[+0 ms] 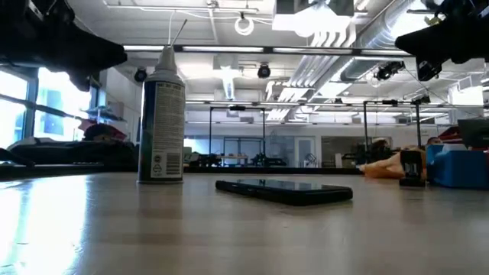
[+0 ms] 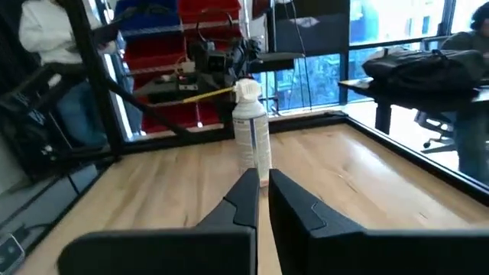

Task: Apply microfiber cloth
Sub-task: Return to Home Position

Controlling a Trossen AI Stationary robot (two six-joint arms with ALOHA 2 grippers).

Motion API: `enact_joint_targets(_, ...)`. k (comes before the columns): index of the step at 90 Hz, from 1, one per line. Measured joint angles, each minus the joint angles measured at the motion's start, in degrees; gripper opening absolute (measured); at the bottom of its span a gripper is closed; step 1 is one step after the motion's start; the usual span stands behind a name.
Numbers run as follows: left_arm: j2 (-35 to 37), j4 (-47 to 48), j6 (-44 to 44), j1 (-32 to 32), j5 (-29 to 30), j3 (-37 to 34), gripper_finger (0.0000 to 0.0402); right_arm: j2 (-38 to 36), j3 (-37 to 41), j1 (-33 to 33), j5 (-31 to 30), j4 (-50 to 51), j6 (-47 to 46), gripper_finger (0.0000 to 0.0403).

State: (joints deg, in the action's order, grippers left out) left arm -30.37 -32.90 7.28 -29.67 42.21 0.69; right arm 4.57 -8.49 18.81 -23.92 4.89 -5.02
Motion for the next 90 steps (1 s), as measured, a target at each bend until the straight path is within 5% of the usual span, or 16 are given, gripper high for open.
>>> enact_joint_targets(24,0.0,-1.4,-0.7,2.5,-9.4,0.0,0.0054,0.7,0.0,0.2,3.0,0.2,5.1,0.0000)
enact_joint_targets(50,0.0,-2.5,1.6,6.2,-16.4,0.0,0.0004,0.7,1.4,0.4,4.5,-2.2,0.1,0.0000)
enact_joint_targets(59,-0.1,-4.7,0.8,7.2,-18.2,0.0,0.0003,0.7,8.0,1.3,8.0,-10.0,-2.3,0.0000)
enact_joint_targets(90,-5.2,-7.4,0.0,11.1,-18.5,0.1,0.0000,5.5,8.0,1.9,5.8,-18.6,2.3,0.0000)
